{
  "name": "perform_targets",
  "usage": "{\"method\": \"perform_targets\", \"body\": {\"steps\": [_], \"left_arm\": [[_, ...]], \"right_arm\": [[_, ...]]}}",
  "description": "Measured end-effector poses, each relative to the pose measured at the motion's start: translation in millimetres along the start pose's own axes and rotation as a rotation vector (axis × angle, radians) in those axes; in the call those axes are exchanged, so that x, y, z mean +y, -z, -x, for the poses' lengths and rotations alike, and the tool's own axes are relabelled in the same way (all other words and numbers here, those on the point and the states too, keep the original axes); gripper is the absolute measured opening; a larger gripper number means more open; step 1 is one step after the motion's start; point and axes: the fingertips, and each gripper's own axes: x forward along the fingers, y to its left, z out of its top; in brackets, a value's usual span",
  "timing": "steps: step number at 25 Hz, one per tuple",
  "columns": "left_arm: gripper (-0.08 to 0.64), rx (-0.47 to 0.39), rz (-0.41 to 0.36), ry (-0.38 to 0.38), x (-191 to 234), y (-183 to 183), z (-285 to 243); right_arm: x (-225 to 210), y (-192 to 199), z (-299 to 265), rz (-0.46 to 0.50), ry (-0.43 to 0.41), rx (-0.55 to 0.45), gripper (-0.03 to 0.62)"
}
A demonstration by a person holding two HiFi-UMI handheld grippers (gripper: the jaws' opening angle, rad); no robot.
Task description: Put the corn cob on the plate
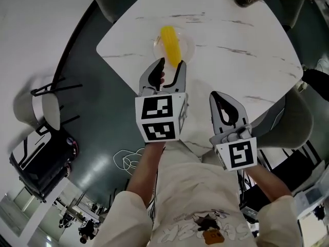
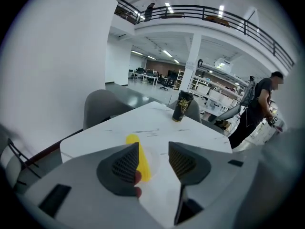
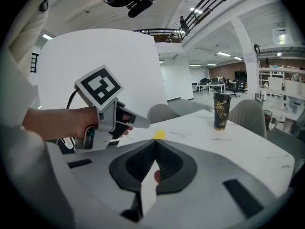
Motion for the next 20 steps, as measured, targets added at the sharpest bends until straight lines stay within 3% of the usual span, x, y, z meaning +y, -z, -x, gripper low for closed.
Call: {"method": "perform_targets", "body": {"steps": [3, 8, 12, 17, 20], "left_arm": [[0.202, -0.012, -0.01, -0.011, -8, 3, 16], [0.138, -0.016, 0.023, 0.006, -30, 16, 47], [0.096, -0.024, -0.006, -0.009, -46, 25, 66], [0.077, -0.022, 0.013, 0.0, -63, 37, 97], [0.03, -0.042, 0.01, -0.013, -69, 36, 119]], "right_arm": [[3, 0, 8, 0.005, -0.017, -0.009, -0.003], [5, -1, 28, 0.006, -0.026, -0.019, -0.003], [4, -4, 41, 0.008, -0.014, -0.033, -0.003], [15, -5, 65, 0.032, -0.034, -0.028, -0.003], [20, -12, 79, 0.043, -0.04, -0.034, -0.003]]}}
